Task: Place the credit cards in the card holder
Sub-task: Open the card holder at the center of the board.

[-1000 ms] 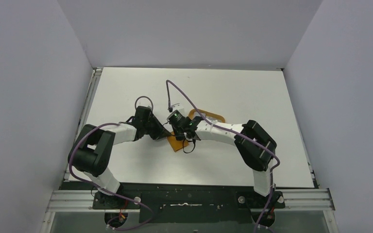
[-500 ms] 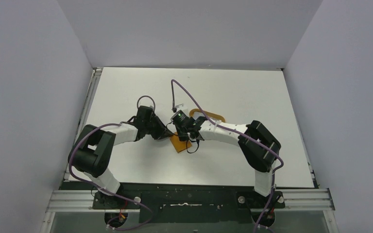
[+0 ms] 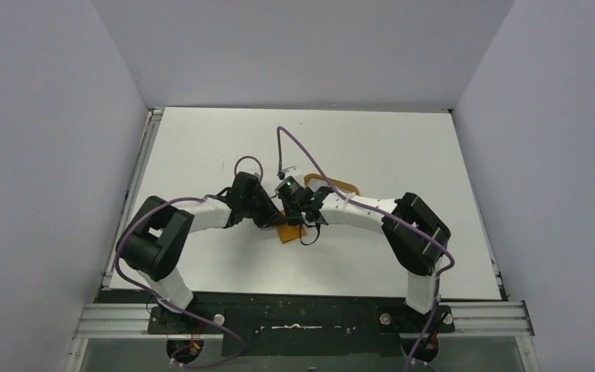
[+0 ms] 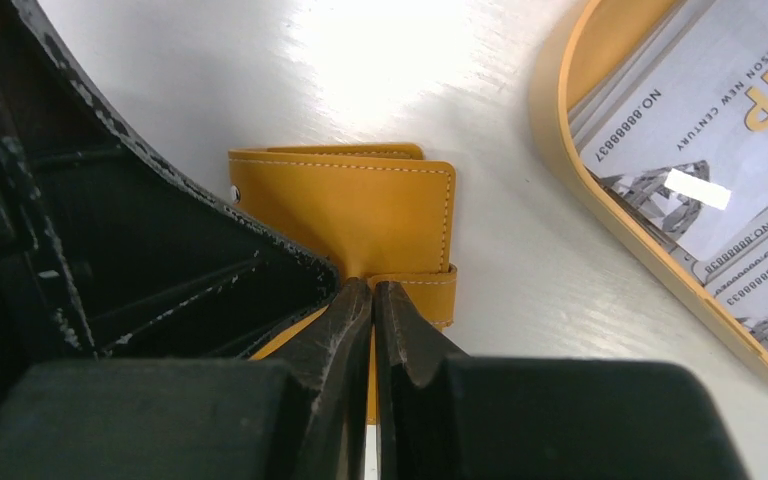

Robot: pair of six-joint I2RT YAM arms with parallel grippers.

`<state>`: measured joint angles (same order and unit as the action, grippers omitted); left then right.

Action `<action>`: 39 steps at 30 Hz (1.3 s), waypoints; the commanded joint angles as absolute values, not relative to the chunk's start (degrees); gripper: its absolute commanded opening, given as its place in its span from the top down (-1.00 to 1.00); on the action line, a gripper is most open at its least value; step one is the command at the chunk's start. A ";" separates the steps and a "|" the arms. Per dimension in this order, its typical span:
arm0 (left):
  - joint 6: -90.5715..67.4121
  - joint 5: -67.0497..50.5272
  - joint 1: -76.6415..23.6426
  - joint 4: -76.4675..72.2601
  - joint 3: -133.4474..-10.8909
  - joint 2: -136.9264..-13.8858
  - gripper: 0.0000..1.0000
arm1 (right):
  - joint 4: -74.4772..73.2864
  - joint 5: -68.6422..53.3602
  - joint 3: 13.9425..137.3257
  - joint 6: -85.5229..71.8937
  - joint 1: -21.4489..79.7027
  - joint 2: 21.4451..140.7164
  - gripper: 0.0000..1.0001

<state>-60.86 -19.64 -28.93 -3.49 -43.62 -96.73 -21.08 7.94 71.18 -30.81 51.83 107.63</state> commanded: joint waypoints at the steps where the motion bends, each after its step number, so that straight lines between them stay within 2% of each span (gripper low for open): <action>1: -59.59 -17.47 -28.96 -3.45 -44.55 -99.50 1.00 | -19.77 8.73 69.63 -31.72 51.64 103.52 1.00; 20: -57.96 -15.59 -28.09 -1.36 -44.31 -103.90 1.00 | -18.84 7.61 64.24 -33.89 49.31 97.79 1.00; 26: -58.49 -18.75 -27.77 -3.97 -44.05 -101.94 1.00 | -19.11 5.26 61.01 -35.17 47.82 91.97 1.00; 27: -58.34 -19.25 -27.82 -3.91 -44.17 -100.97 0.89 | -19.22 4.47 60.16 -35.30 47.30 90.55 1.00; 30: -57.43 -20.53 -28.27 -2.28 -45.12 -97.47 0.28 | -19.77 2.99 57.41 -35.29 46.47 85.17 1.00; 32: -56.59 -20.88 -28.95 -0.54 -45.78 -95.34 0.01 | -20.34 1.44 55.55 -34.93 45.93 81.66 1.00; 36: -54.70 -21.05 -30.89 2.87 -45.53 -91.90 -0.29 | -20.97 -1.94 51.48 -34.30 45.54 75.02 1.00; 39: -53.57 -21.57 -32.31 2.13 -44.25 -91.17 -0.40 | -20.61 -3.69 48.42 -34.58 45.53 71.61 1.00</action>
